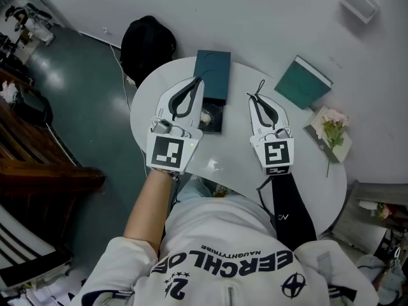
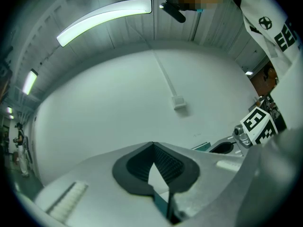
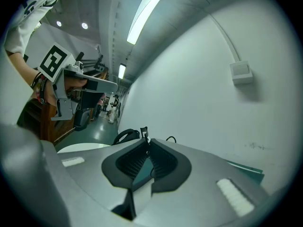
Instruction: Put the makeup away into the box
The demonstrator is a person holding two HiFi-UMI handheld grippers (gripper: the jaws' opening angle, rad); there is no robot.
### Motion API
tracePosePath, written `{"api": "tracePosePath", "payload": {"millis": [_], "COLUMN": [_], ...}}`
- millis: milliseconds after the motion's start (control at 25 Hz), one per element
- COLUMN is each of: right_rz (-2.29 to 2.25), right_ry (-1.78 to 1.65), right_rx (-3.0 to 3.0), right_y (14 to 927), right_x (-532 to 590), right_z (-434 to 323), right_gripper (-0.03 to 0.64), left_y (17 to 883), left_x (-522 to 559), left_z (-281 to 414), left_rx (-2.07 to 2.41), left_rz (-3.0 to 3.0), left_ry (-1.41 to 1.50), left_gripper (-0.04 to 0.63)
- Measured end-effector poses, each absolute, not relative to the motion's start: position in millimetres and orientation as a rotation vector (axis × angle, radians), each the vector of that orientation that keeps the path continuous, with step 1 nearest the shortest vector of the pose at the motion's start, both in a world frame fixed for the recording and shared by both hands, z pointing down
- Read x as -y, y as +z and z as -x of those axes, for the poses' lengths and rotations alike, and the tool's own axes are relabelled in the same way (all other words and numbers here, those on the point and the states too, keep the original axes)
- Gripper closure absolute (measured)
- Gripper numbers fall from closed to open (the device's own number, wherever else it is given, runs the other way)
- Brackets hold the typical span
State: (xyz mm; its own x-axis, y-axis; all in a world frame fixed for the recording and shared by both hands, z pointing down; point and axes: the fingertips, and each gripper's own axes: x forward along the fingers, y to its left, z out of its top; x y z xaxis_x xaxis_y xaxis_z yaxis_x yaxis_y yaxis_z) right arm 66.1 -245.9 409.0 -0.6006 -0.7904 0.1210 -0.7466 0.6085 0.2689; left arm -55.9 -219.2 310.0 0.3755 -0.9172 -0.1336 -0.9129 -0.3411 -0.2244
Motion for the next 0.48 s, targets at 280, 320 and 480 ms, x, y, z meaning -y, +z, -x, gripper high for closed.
{"api": "tracePosePath", "payload": {"millis": [280, 320, 480], "right_rz": [-1.179, -1.175, -1.155], "right_ry": [-0.278, -0.275, -0.266], "right_rx": [2.659, 2.657, 2.643], "right_y": [407.4, 407.5, 408.9], "right_x": [244.9, 244.6, 246.3], "right_z": [-11.7, -6.6, 10.4], "right_gripper": [0.563, 0.563, 0.563], "left_y": [313.6, 313.0, 310.4], "left_x": [212.3, 211.8, 214.6], "left_z": [106.4, 111.6, 129.5], "left_rx": [-1.712, -1.715, -1.719], "left_rz": [2.317, 2.317, 2.323], "left_ry": [-0.075, -0.072, -0.063], "left_gripper": [0.591, 0.591, 0.591]}}
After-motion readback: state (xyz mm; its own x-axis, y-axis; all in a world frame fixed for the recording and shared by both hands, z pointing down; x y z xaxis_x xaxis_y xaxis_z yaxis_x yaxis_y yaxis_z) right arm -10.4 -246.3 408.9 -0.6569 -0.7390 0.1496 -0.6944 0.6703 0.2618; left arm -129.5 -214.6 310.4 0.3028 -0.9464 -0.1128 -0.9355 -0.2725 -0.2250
